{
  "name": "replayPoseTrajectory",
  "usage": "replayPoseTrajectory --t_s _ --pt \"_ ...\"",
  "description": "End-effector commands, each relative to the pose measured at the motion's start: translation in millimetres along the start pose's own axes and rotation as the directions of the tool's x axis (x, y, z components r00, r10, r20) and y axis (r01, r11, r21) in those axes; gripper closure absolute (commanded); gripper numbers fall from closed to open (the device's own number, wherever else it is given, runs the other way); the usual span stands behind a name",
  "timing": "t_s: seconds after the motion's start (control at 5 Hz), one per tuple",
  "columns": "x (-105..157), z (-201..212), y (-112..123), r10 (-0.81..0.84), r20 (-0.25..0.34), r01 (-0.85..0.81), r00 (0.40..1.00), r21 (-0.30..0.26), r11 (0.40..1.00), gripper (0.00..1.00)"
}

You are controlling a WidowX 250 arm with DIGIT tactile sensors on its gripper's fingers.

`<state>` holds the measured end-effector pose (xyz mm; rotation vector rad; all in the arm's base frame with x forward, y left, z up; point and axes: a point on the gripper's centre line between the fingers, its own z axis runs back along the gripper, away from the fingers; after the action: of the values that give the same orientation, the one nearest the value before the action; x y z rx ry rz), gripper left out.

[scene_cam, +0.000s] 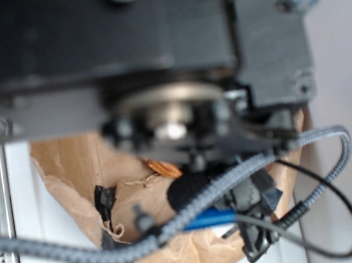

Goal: Grab the plastic pickle.

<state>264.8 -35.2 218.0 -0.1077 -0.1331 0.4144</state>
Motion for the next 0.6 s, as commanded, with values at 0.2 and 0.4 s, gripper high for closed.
replayPoseTrajectory --t_s 0.2,0.4 --pt "25.9 -87.1 30.7 0.175 0.120 -0.175 0.977 -0.006 0.985 0.00" --pt "40.9 -98.7 36.4 0.218 0.126 -0.221 0.968 0.013 0.975 0.00"
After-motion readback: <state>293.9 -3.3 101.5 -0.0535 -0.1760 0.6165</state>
